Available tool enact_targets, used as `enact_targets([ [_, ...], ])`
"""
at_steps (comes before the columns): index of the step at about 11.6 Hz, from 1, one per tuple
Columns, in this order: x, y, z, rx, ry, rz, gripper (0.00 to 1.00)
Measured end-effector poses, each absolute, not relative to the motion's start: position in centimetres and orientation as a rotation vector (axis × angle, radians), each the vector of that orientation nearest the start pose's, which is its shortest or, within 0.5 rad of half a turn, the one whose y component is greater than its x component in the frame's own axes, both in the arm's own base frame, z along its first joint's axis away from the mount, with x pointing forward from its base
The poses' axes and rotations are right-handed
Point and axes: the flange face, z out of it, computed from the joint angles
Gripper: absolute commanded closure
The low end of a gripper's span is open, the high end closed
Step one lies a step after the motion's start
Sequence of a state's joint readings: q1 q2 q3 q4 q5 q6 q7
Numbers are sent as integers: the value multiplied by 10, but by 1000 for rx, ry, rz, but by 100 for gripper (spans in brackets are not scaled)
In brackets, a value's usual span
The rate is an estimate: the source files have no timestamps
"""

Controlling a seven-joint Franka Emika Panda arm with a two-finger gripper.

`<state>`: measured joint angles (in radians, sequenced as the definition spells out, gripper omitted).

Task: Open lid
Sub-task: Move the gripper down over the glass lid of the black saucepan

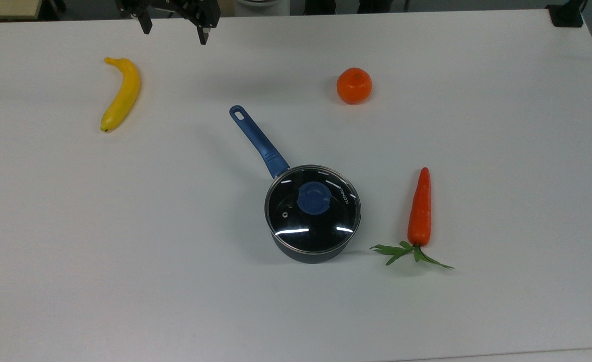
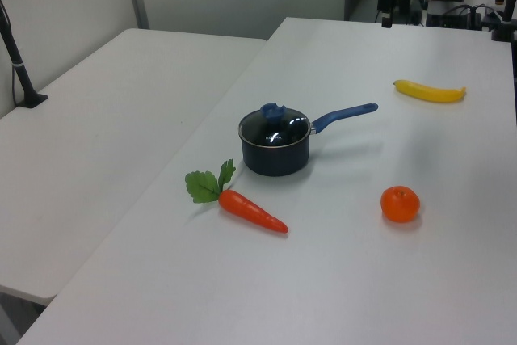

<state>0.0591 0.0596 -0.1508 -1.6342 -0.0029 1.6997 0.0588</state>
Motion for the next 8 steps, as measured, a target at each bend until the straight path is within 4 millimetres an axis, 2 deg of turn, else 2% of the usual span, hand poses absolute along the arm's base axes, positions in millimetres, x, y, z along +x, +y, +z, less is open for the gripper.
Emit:
enact_targets([
  [4,570,-44,566,-3107,230,112,0],
  [8,572,-38,563,-3069,226,120,0],
])
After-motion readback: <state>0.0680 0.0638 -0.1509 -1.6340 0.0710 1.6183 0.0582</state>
